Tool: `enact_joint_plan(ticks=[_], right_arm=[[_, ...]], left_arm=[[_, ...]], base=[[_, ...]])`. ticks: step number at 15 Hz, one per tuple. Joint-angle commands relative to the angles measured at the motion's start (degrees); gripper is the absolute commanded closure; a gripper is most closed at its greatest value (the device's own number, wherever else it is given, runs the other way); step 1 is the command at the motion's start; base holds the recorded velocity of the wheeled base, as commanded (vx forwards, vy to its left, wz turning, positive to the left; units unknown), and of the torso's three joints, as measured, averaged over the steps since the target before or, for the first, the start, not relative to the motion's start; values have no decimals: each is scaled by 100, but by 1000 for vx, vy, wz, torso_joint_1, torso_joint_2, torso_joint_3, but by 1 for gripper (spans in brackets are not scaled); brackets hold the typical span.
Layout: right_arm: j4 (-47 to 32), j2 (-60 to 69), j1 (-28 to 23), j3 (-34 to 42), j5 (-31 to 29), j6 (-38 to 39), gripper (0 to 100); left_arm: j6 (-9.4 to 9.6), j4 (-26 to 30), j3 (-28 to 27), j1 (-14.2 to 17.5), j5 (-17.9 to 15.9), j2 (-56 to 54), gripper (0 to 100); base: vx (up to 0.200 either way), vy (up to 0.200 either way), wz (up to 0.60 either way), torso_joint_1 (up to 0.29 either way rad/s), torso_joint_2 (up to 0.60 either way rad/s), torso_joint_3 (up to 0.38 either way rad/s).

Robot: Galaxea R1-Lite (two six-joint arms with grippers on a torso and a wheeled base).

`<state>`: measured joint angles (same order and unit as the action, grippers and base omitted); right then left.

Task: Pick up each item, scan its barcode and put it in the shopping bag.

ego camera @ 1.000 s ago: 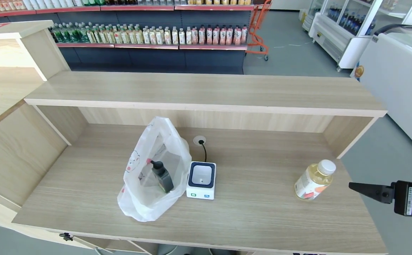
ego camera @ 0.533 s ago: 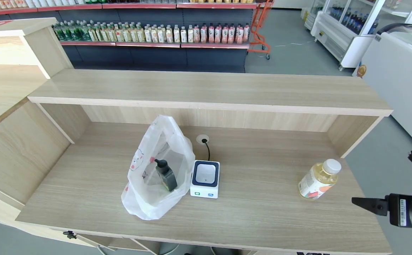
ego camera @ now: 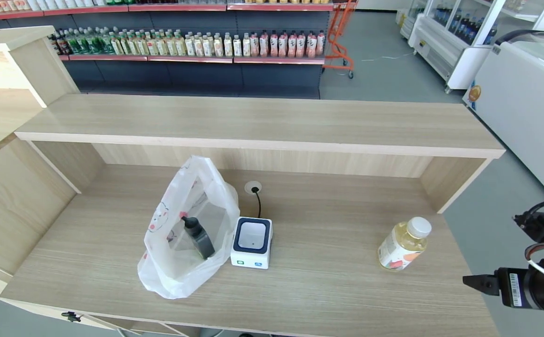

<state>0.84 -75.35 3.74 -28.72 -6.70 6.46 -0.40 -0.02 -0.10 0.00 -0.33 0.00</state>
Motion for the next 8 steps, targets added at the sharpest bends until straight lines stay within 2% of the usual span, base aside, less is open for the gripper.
enact_joint_plan(ticks=[1, 2, 3, 5, 8], right_arm=[[180, -331, 48, 77, 345, 4, 0], [496, -463, 153, 165, 600, -4, 0], [804, -621, 232, 235, 627, -31, 0], [1981, -1307, 267, 596, 495, -330, 0], [4398, -2493, 382, 1378, 354, -699, 0]], left_arm=[[-4, -6, 1, 0, -2, 0, 0], [-4, -6, 1, 0, -2, 0, 0], [-4, -6, 1, 0, -2, 0, 0], [-4, -6, 1, 0, -2, 0, 0], [-4, -6, 1, 0, -2, 0, 0]], base=[[0, 0, 0, 0, 0, 0], [0, 0, 0, 0, 0, 0], [0, 0, 0, 0, 0, 0], [0, 0, 0, 0, 0, 0], [0, 0, 0, 0, 0, 0]])
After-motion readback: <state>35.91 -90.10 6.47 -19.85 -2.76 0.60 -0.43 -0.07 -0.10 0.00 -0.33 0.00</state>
